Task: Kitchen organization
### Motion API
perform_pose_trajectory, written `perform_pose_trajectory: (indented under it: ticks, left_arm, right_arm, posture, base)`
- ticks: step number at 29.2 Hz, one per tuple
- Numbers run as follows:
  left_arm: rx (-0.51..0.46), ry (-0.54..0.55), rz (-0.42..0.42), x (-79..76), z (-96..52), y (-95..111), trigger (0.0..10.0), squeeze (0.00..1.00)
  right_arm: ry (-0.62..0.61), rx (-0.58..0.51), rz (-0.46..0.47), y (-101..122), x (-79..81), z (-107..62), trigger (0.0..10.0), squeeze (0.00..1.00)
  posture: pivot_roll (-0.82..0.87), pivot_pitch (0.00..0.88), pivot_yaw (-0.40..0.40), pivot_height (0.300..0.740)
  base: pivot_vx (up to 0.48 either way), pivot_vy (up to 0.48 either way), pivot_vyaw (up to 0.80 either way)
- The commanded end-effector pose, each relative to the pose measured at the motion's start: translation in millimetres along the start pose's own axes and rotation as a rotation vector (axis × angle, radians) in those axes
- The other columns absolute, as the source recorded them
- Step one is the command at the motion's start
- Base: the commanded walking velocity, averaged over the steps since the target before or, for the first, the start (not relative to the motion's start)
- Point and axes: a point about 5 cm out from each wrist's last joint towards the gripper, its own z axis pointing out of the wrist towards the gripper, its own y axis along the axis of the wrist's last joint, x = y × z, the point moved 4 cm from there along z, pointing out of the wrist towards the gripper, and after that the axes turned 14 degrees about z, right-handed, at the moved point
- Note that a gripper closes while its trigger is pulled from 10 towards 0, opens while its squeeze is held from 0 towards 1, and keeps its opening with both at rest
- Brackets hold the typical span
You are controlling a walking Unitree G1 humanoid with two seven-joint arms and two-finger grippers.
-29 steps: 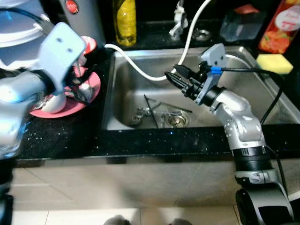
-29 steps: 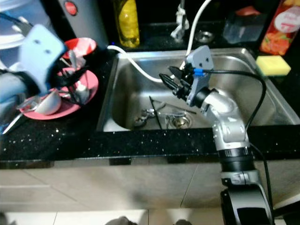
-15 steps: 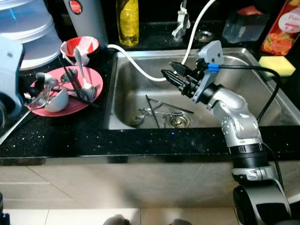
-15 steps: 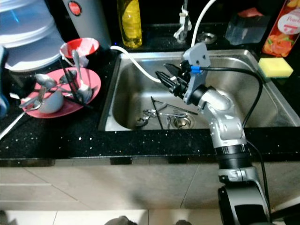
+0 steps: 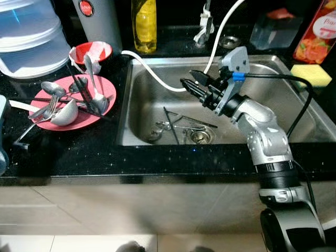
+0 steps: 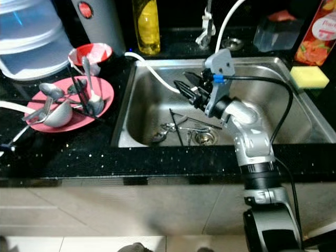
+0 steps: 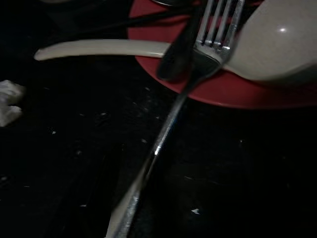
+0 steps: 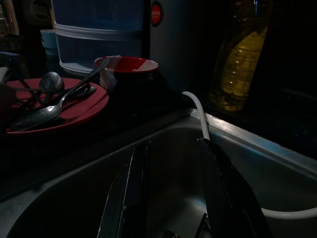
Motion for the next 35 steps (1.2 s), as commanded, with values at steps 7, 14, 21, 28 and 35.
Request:
perform_pose_trajectory:
  ticks: [7, 14, 21, 28, 35]
  left_arm:
    - [0.076, 0.057, 0.003, 25.0, 16.7, -21.3, 10.0, 0.00]
    - [0.092, 0.054, 0.022, 24.9, 37.5, -29.4, 3.7, 0.00]
    - [0.087, -0.029, 0.026, 7.4, 59.1, -33.3, 0.0, 0.00]
    - [0.044, -0.080, -0.034, -1.5, 56.4, -30.3, 0.0, 0.00]
    - [0.021, -0.067, -0.049, -5.0, 48.6, -27.9, 0.0, 0.00]
  right_arm:
    - [0.005, -0.003, 0.009, -1.6, -0.2, 2.1, 10.0, 0.00]
    - [0.011, -0.005, 0.003, 1.4, -0.5, 2.6, 10.0, 0.00]
    - [0.010, -0.007, -0.014, 5.4, -1.6, 0.0, 10.0, 0.00]
    - [0.012, -0.019, -0.021, 11.2, -3.9, -4.8, 10.0, 0.00]
    - [0.354, 0.026, 0.034, 8.2, 44.9, -15.0, 10.0, 0.00]
  posture:
    - [0.11, 0.070, 0.052, 0.740]
    - [0.08, 0.070, 0.041, 0.740]
    - [0.06, 0.066, 0.050, 0.740]
    - [0.05, 0.060, 0.054, 0.740]
    - [0.07, 0.063, 0.039, 0.740]
  base:
    - [0.000, 0.000, 0.00]
    - [0.000, 0.000, 0.00]
    - [0.000, 0.000, 0.00]
    - [0.000, 0.000, 0.00]
    - [0.000, 0.000, 0.00]
